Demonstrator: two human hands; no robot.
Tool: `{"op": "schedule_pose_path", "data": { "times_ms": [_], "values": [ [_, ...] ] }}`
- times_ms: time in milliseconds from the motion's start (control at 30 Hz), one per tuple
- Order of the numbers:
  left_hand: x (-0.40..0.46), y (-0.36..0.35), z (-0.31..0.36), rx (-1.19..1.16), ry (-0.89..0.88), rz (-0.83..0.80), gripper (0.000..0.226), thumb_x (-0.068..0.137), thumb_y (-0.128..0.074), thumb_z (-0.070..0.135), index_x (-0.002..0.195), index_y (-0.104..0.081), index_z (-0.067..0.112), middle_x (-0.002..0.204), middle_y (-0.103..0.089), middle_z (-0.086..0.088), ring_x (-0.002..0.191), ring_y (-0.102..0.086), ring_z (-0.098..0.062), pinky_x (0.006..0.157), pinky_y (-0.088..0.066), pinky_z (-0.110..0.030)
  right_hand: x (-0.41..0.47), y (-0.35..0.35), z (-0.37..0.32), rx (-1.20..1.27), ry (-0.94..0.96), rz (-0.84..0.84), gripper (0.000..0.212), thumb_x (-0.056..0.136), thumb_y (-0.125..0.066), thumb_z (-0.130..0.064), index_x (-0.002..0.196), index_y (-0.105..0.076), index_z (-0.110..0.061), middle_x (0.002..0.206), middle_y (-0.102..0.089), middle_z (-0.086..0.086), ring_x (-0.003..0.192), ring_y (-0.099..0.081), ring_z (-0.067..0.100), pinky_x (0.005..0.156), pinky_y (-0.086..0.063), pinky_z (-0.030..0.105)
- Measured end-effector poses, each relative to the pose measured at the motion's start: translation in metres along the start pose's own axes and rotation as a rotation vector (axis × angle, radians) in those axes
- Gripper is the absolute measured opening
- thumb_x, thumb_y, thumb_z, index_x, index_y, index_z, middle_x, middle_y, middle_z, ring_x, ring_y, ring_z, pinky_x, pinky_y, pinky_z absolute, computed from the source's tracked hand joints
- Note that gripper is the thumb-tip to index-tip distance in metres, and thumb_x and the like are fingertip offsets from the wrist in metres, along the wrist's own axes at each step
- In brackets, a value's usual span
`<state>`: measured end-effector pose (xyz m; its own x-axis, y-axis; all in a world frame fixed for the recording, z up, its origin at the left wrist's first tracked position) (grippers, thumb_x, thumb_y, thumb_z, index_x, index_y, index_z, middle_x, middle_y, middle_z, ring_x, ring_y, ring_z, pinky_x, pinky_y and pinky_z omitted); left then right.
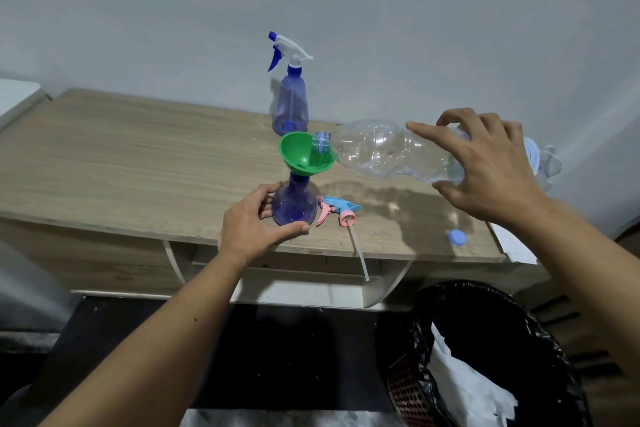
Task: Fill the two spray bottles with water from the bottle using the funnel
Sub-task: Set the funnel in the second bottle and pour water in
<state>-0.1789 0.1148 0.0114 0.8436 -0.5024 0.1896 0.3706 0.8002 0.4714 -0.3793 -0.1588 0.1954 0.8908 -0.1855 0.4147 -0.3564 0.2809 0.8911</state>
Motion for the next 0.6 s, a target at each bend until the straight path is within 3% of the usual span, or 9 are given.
{"op": "schedule_pose_path", "data": {
  "times_ms": [600],
  "values": [
    [-0.0003, -0.0003, -0.0031, -0.025, 0.009, -0.005, 0.105, 0.046, -0.098, 0.074, 0.139, -0.065, 0.038, 0.117, -0.076, 0.016, 0.103, -0.074, 0.001, 0.097, -0.064, -0.033, 0.0036, 0.0043, 0.0011, -0.024, 0.035, 0.066, 0.097, 0.069, -0.088, -0.017, 0.151, -0.046, -0.048, 0.142, -0.049, -0.001, 0.122, -0.048, 0.034, 0.102, -0.032, 0.049]
  ]
}}
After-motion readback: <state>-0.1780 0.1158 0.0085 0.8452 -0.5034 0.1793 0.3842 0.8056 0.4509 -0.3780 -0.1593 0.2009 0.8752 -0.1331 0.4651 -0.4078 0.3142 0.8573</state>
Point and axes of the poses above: each hand's wrist, its own x-axis towards the middle knuckle, its own y-axis out of the back of the hand, z = x × y, the point moved 2 cm from there along x, towards the middle knuckle
